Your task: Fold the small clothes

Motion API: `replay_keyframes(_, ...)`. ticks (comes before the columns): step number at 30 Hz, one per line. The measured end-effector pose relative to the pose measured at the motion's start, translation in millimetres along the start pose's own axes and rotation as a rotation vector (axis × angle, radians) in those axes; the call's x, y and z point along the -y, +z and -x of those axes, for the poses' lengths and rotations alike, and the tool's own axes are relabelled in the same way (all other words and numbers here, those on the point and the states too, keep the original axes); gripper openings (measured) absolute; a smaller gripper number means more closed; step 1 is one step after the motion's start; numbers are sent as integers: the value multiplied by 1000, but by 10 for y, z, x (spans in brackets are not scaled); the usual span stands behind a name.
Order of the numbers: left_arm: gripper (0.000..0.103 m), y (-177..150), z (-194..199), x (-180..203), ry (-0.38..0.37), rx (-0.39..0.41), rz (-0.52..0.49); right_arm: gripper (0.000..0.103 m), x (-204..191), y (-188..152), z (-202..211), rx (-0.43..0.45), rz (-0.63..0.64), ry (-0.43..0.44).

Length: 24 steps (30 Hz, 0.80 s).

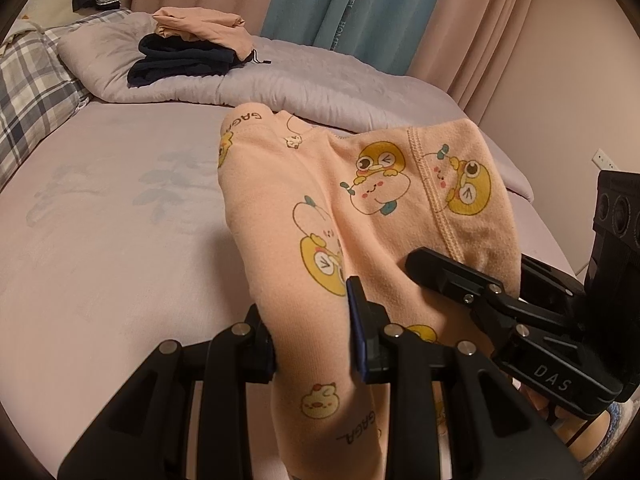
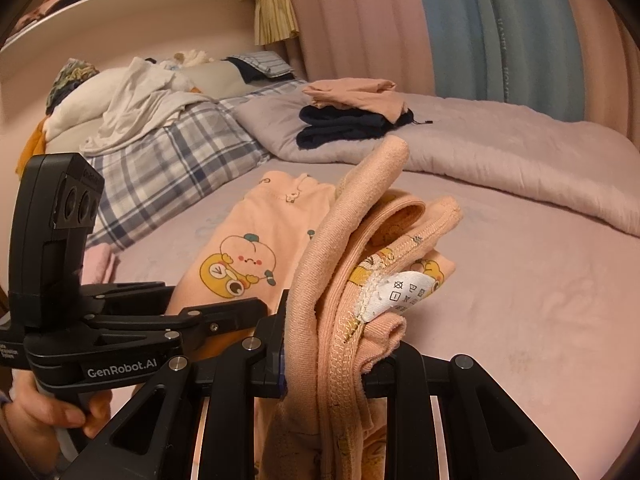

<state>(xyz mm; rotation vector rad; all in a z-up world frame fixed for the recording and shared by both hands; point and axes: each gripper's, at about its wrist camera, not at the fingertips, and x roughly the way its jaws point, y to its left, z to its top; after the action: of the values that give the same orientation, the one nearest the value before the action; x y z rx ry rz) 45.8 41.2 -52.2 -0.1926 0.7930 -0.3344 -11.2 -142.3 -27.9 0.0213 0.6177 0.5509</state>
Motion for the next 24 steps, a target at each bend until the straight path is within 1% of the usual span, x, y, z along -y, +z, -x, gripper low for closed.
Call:
replay_keyframes(10,28,129,-206,2,13,-8,-21,26,148,27,-98,8,-23,-11)
replay_keyframes(24,28,226,-358,-34,17,-12,-25,26,240,66,-221,4,-38,-18)
